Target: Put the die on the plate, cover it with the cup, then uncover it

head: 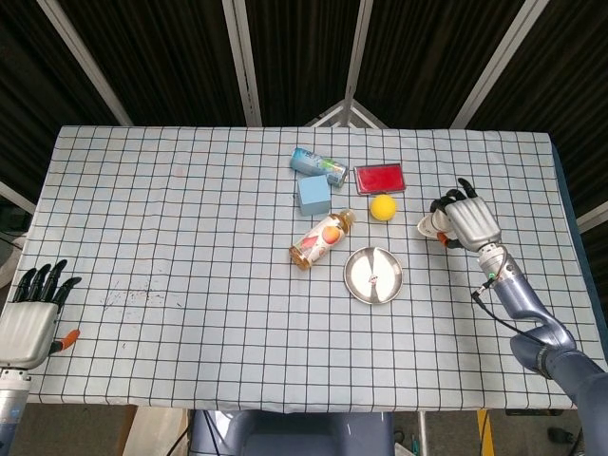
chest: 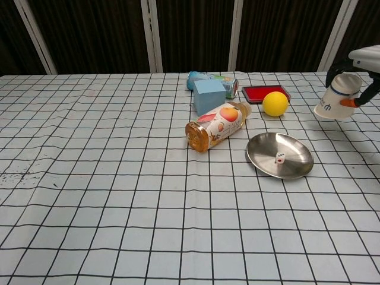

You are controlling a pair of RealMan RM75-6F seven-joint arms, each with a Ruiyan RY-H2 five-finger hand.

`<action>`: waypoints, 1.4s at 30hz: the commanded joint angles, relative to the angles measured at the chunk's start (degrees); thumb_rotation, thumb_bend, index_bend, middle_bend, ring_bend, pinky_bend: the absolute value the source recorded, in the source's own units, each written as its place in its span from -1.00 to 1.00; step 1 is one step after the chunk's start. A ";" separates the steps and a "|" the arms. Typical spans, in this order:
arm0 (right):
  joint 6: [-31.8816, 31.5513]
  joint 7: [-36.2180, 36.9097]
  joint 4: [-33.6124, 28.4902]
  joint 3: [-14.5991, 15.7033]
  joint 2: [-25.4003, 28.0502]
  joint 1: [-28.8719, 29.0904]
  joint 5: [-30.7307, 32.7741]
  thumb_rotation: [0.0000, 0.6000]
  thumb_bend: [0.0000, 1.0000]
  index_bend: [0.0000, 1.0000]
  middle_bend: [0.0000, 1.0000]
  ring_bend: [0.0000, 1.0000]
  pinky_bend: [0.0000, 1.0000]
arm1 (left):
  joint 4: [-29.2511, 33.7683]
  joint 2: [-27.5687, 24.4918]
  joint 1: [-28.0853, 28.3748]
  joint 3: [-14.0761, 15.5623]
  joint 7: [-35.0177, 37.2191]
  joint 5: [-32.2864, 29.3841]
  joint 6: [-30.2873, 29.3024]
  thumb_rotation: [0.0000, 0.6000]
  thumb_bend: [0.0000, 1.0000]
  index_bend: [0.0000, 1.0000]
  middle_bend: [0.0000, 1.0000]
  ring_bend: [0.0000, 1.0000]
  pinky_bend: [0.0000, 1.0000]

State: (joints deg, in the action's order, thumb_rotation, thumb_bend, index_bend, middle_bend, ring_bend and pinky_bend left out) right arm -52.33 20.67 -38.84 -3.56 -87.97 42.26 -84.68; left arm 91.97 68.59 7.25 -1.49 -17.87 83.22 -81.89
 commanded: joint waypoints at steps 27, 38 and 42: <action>6.38 8.74 3.85 0.03 -2.82 -0.23 1.15 1.00 -0.79 -0.98 -0.92 -0.93 -1.00 | -0.51 0.12 0.66 -0.31 0.34 -0.75 1.07 1.00 -0.49 -0.62 -1.00 -1.00 -0.95; -5.10 0.82 -31.75 0.01 22.52 -8.38 2.39 1.00 -0.79 -0.99 -0.93 -0.93 -1.00 | -0.24 -1.60 0.54 0.07 3.63 0.18 1.03 1.00 -0.49 -0.62 -1.00 -1.00 -0.95; -13.25 -10.97 -45.09 0.98 30.41 -15.47 5.64 1.00 -0.79 -0.98 -0.93 -0.93 -1.00 | -0.23 -2.71 0.37 0.14 6.39 0.83 0.65 1.00 -0.49 -0.62 -1.00 -1.00 -0.95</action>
State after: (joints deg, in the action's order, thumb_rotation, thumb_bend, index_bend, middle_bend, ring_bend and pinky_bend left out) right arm -56.24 21.88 -68.47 -3.39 -69.23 34.94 -82.39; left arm 91.73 66.37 7.72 -1.40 -12.31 83.75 -81.03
